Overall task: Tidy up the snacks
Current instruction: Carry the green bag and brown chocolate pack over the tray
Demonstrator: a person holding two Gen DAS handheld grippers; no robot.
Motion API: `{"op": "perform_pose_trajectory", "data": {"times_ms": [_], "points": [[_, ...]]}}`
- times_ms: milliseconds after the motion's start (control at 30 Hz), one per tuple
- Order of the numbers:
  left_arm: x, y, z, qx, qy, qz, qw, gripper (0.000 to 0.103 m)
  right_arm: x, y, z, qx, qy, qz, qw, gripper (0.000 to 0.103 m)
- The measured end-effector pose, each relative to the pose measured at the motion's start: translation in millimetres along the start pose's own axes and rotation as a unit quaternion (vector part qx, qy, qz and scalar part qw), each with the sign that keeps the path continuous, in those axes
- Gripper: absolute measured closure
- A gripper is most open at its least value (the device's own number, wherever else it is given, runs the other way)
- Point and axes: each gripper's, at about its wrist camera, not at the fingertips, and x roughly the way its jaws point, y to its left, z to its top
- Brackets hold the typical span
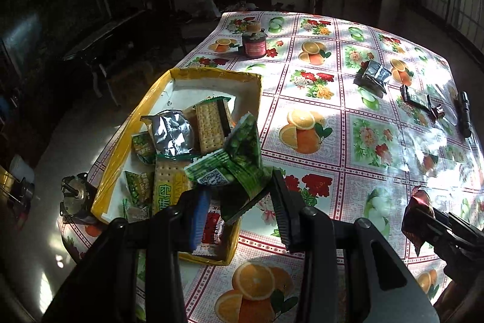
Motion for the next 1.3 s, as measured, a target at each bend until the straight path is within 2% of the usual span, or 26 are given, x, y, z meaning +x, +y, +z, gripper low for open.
{"op": "perform_pose_trajectory", "data": {"times_ms": [300, 900, 1300], "points": [[0, 14, -4, -0.01, -0.001, 0.007, 0.9999, 0.062, 16, 18, 1, -0.035, 0.011, -0.012, 0.999, 0.068], [6, 33, -2, -0.023, -0.003, 0.019, 0.9996, 0.062, 43, 50, 12, -0.071, 0.029, 0.004, 0.997, 0.068], [19, 62, 0, -0.045, 0.006, 0.038, 0.9982, 0.062, 77, 77, 27, -0.095, 0.044, 0.024, 0.994, 0.068]]}}
